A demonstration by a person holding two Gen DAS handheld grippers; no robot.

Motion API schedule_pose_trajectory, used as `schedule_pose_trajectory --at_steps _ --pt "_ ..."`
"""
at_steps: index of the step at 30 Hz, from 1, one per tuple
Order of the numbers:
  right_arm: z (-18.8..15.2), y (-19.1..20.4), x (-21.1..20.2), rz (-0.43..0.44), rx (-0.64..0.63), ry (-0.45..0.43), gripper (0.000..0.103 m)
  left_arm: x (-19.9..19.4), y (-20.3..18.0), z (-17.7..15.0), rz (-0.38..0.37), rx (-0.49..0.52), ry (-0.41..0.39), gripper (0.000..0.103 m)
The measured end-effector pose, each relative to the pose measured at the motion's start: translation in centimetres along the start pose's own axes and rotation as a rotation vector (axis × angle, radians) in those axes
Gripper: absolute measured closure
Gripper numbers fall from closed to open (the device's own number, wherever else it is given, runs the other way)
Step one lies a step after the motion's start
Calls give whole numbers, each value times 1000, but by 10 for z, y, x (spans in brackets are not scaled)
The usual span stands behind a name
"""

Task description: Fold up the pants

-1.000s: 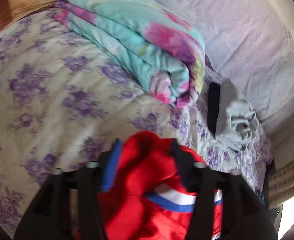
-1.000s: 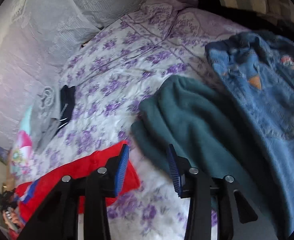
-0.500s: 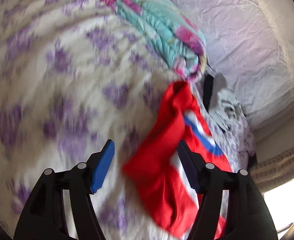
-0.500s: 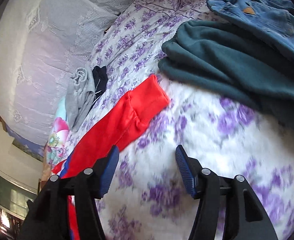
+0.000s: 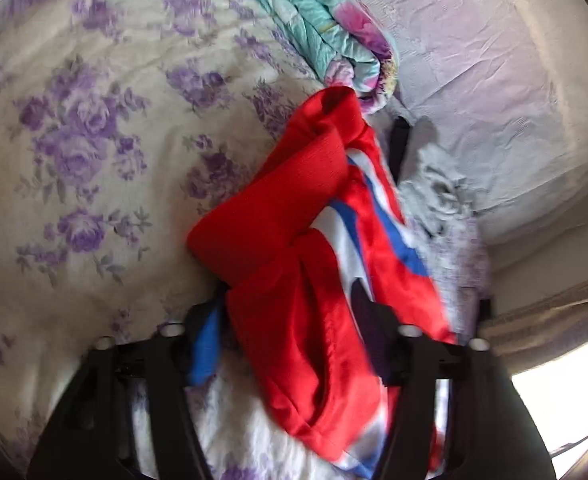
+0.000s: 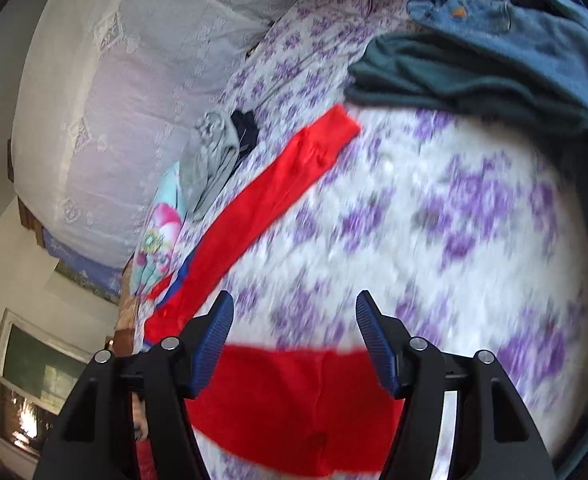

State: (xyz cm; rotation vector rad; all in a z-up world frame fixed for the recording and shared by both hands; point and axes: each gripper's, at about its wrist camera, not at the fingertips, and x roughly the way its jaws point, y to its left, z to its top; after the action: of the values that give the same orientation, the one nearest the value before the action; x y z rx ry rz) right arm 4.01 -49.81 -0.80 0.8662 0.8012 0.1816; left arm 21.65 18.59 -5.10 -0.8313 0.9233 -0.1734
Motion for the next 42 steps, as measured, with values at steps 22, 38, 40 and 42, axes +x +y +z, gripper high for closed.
schedule_pose_trajectory --at_steps 22,38,40,42 --pt "-43 -36 -3 72 108 23 86 -65 22 -33 -64 -63 -14 90" --pt "-23 -62 -65 -19 128 -88 53 -114 35 -89 45 79 -72 44" --pt "-17 -57 -89 -76 109 -188 52 -135 32 -89 173 142 -169 39" --pt "-11 -42 -100 -142 33 -258 45 -148 26 -85 283 205 -234 39"
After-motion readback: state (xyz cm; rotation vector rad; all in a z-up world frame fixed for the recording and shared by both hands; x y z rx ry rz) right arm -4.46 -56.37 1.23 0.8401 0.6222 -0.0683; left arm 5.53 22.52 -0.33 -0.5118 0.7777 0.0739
